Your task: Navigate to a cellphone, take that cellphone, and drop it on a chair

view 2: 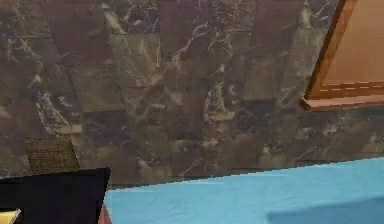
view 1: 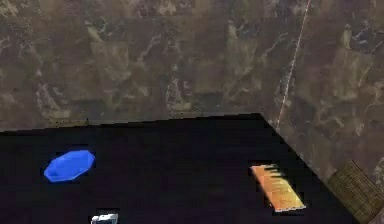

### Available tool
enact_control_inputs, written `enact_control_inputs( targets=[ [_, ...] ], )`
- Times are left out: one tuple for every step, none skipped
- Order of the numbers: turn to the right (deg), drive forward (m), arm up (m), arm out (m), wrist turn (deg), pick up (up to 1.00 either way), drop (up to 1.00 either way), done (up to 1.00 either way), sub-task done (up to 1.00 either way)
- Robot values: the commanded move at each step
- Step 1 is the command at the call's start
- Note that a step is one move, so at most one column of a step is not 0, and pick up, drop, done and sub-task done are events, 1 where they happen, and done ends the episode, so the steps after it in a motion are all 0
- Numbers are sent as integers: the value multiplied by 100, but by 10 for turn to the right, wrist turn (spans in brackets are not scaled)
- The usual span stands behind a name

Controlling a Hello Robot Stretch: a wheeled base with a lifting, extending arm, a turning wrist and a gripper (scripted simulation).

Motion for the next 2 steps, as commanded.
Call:
enact_control_inputs(
  targets=[
    [-450, 0, 0, 0, 0, 0, 0, 0, 0],
    [-450, 0, 0, 0, 0, 0, 0, 0, 0]
  ],
)
